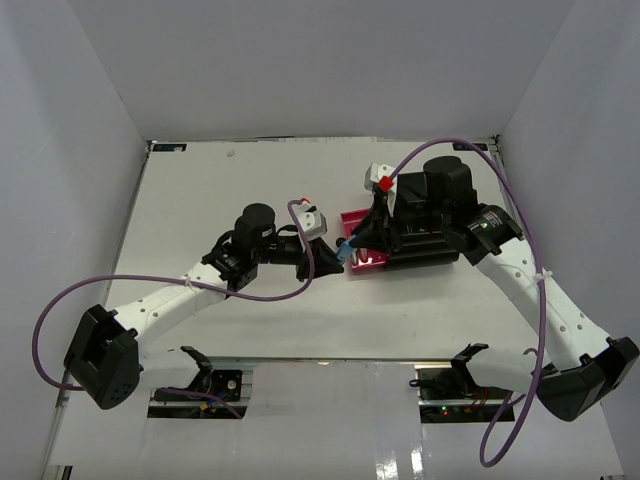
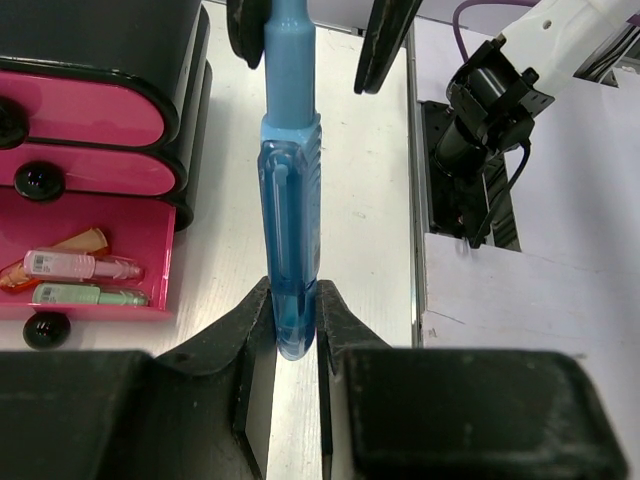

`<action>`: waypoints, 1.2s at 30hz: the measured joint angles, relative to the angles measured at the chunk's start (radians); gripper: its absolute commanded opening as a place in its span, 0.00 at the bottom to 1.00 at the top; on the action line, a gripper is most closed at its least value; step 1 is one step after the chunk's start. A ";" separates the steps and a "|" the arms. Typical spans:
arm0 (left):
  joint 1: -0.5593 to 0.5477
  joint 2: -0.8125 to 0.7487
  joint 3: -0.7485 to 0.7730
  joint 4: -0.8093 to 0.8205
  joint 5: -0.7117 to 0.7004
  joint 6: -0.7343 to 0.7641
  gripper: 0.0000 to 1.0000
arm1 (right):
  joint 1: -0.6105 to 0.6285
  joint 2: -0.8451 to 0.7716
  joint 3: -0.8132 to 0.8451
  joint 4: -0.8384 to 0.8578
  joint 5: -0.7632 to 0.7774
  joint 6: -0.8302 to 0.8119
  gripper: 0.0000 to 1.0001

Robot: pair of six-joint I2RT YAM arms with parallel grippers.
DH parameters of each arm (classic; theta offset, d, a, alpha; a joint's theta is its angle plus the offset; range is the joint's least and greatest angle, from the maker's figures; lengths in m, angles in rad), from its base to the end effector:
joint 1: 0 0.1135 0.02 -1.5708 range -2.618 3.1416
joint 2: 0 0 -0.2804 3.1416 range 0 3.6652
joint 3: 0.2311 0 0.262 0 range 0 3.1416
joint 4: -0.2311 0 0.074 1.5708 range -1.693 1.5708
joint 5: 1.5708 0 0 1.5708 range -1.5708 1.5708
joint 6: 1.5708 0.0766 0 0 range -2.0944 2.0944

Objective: Sort the stationery into containers
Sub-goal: Close the pen cap on the pen.

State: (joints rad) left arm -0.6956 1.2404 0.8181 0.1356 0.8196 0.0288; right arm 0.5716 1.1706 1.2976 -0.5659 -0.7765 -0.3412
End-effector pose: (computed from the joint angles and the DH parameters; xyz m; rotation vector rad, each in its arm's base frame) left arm 0.2001 -0.2400 0.2932 1.2146 1.5136 -1.2093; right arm 0.2002 0.1926 0.4089 -1.2982 1.5085 0.9233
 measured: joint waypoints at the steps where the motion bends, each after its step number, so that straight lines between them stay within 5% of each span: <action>1: 0.000 0.000 0.000 -0.002 0.000 0.000 0.16 | 0.000 0.000 0.000 0.000 0.000 0.000 0.34; 19: 0.000 0.000 0.000 -0.029 -0.016 0.002 0.15 | -0.003 -0.001 -0.031 0.027 -0.019 0.016 0.29; 28: 0.000 -0.001 -0.002 -0.029 -0.015 0.012 0.14 | -0.004 -0.005 -0.046 0.036 -0.016 0.025 0.34; 36: 0.000 -0.006 -0.006 -0.026 -0.006 0.016 0.14 | -0.004 -0.006 -0.064 0.045 -0.020 0.039 0.24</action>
State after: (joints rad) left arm -0.6960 1.2343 0.8120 0.1097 0.8139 0.0448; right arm 0.5678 1.1641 1.2331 -0.5205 -0.7963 -0.3027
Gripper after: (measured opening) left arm 0.274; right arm 0.267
